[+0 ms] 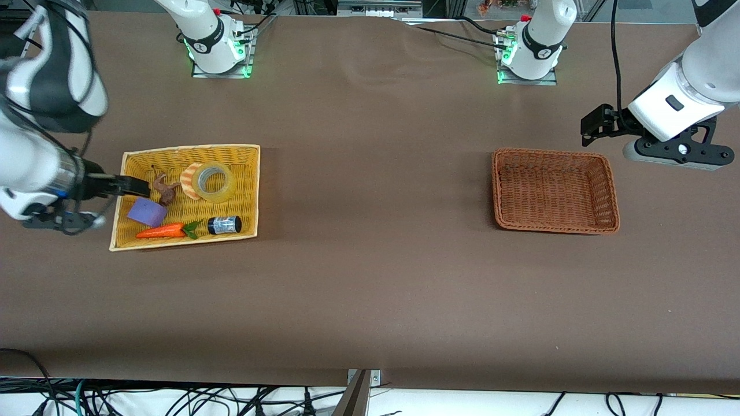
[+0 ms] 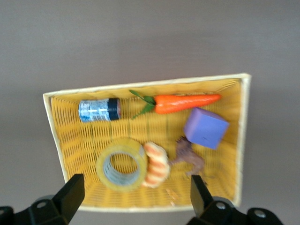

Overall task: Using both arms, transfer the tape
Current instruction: 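Reach the right gripper down to the tape roll in the yellow tray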

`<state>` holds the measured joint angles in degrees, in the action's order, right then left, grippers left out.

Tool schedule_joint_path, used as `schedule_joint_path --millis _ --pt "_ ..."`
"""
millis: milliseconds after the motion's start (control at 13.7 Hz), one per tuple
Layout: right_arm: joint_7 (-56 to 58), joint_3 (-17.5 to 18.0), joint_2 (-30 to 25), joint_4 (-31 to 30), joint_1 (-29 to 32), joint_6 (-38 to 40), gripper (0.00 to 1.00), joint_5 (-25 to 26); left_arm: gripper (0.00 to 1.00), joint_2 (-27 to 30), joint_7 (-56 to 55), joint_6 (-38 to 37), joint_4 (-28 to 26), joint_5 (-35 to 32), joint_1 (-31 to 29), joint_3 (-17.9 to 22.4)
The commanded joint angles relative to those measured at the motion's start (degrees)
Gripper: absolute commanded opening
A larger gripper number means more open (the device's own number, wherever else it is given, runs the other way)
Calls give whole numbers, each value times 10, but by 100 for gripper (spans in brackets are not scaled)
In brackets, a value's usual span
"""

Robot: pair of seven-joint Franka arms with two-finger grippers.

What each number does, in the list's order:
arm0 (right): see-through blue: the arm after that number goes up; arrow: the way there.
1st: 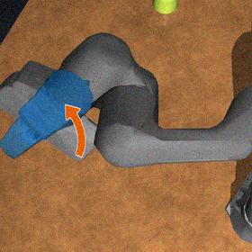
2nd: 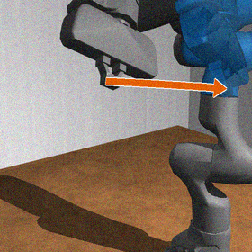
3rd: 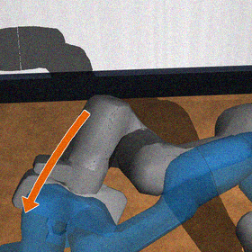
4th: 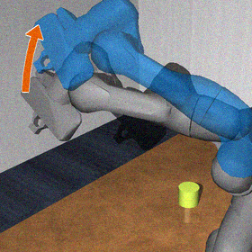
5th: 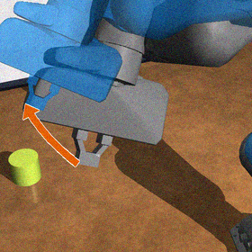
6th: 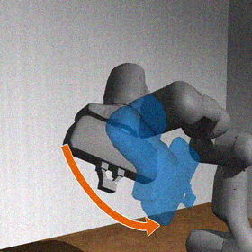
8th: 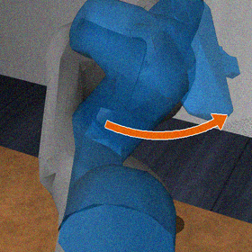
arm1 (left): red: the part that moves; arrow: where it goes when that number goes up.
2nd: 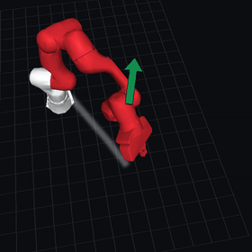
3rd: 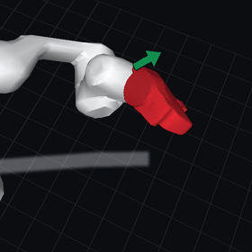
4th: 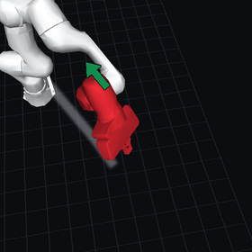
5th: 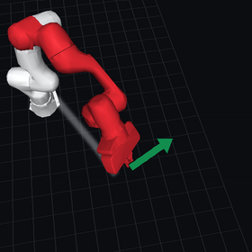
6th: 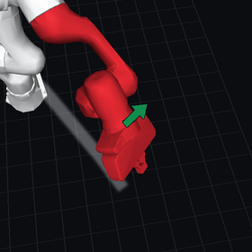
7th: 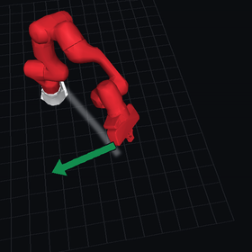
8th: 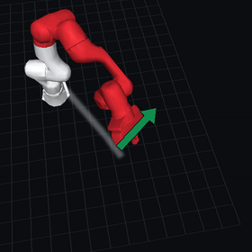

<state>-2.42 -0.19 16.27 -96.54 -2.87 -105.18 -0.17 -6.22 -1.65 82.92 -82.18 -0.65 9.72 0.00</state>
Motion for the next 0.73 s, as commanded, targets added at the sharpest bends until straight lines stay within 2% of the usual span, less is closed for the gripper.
schedule_joint_path --millis 0,146,365,658 --pt "-27 -1 -18 -100 -18 -90 100 3 100 3 2 -12 9 14 0 -3" --pt "-27 0 -18 -153 -19 -138 100 3 100 3 2 -12 9 14 0 -2" --pt "-26 20 -30 -255 -20 -248 100 3 100 3 2 -14 9 14 0 -2" --pt "-22 22 -33 -309 -20 -303 100 6 100 3 2 -15 9 14 -1 -2"
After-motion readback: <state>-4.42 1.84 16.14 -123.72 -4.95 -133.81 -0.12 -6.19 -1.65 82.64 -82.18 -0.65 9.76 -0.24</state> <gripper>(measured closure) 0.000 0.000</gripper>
